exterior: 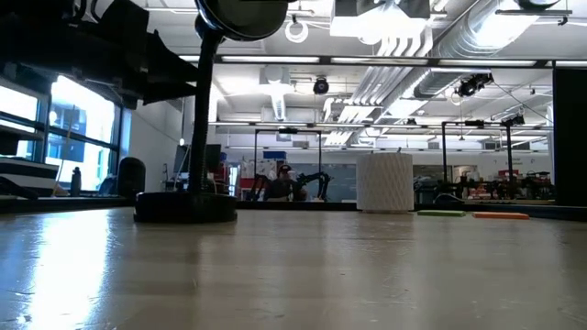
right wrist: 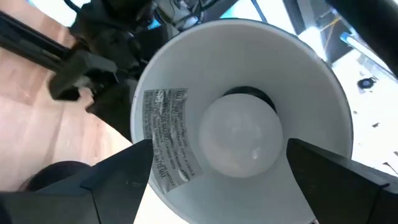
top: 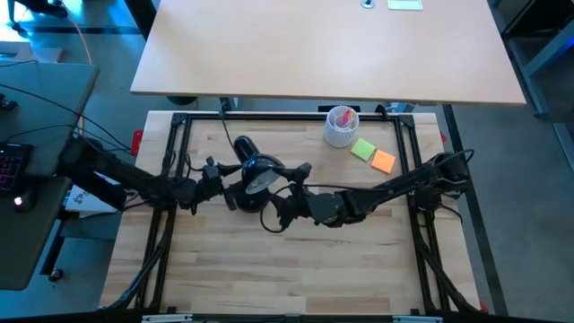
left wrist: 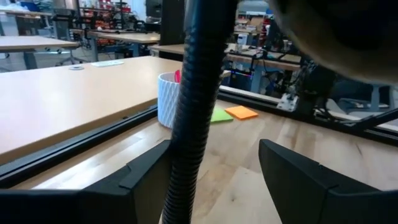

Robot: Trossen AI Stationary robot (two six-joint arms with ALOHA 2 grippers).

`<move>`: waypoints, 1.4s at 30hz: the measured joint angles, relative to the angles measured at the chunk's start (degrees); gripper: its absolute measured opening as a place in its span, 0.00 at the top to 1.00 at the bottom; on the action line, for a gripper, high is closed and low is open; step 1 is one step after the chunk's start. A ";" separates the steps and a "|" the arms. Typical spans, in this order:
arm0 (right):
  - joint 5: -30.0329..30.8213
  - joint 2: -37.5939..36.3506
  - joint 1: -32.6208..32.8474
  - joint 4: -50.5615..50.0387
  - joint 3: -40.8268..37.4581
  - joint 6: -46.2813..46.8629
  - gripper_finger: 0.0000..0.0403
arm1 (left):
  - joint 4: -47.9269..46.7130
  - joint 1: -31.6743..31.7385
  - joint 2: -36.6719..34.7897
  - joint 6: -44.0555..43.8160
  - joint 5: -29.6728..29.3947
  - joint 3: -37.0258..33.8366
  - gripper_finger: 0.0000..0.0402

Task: Screw lightbulb
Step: Remove the lightbulb from the lamp

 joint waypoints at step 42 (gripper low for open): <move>13.31 4.83 0.44 12.91 0.02 14.01 0.14 | -0.77 2.46 -8.70 10.80 2.19 0.00 0.42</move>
